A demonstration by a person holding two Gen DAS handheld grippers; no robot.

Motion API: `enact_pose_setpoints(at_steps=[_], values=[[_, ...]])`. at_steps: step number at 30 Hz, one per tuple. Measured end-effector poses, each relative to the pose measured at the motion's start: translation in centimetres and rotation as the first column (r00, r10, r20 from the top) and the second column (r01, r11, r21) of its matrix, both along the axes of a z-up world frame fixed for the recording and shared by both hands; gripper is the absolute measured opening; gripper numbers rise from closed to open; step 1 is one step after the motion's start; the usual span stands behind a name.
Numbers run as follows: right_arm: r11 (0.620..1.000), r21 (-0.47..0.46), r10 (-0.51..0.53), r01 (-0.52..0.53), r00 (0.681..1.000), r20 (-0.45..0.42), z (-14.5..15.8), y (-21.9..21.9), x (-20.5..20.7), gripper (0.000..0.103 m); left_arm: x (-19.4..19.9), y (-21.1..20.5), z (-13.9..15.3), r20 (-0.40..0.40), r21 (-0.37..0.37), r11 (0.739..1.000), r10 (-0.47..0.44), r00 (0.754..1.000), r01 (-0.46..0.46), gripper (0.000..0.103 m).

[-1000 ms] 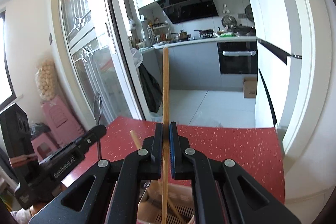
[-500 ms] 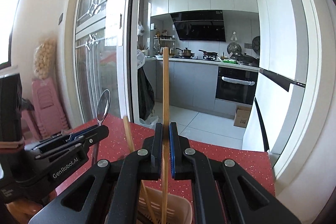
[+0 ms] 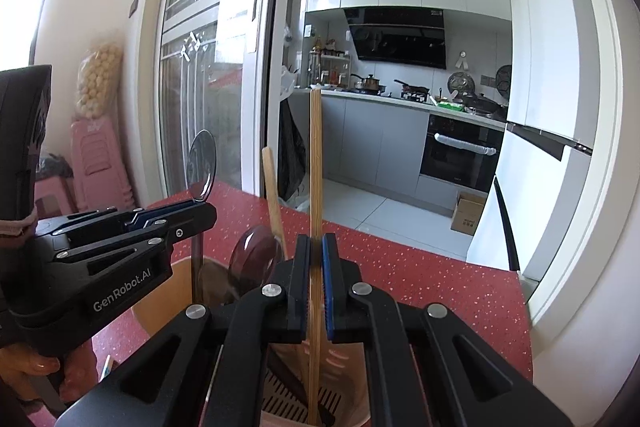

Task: Organize utensils
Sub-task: 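Open the left tool and the right tool to drop spoon and chopstick into the holder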

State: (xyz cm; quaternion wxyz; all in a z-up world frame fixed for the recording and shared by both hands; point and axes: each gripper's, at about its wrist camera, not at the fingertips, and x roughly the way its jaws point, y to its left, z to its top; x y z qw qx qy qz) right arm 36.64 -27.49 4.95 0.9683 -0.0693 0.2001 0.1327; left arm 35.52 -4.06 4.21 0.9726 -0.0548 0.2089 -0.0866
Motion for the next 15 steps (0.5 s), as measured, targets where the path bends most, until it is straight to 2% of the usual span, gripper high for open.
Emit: enact_pose_setpoints(at_steps=[5, 11, 13, 14, 15], values=[[1.0, 0.021, 0.009, -0.007, 0.997, -0.07, -0.5, -0.4, 0.7, 0.006, -0.3, 0.3, 0.0, -0.021, 0.003, 1.0, 0.003, 1.0, -0.003, 0.042], [0.999, 0.038, 0.008, -0.004, 0.994, -0.107, -0.5, -0.9, 1.0, 0.007, -0.4, 0.5, -0.1, -0.056, 0.02, 1.0, 0.003, 0.998, -0.002, 0.042], [0.999, 0.037, 0.007, -0.003, 0.993, -0.116, -0.4, -0.9, 1.0, 0.013, -0.5, 0.8, 0.0, -0.064, 0.017, 1.0, 0.012, 0.998, -0.011, 0.042], [0.999, 0.047, 0.011, -0.005, 0.993, -0.121, -0.3, -1.1, 1.0, 0.026, -0.6, 0.9, 0.1, -0.066, 0.013, 1.0, 0.017, 0.998, -0.017, 0.042], [0.998, 0.055, 0.012, -0.005, 0.992, -0.122, -0.2, -1.2, 0.9, 0.043, -0.8, 1.0, 0.1, -0.066, 0.012, 1.0, 0.021, 0.998, -0.02, 0.042]])
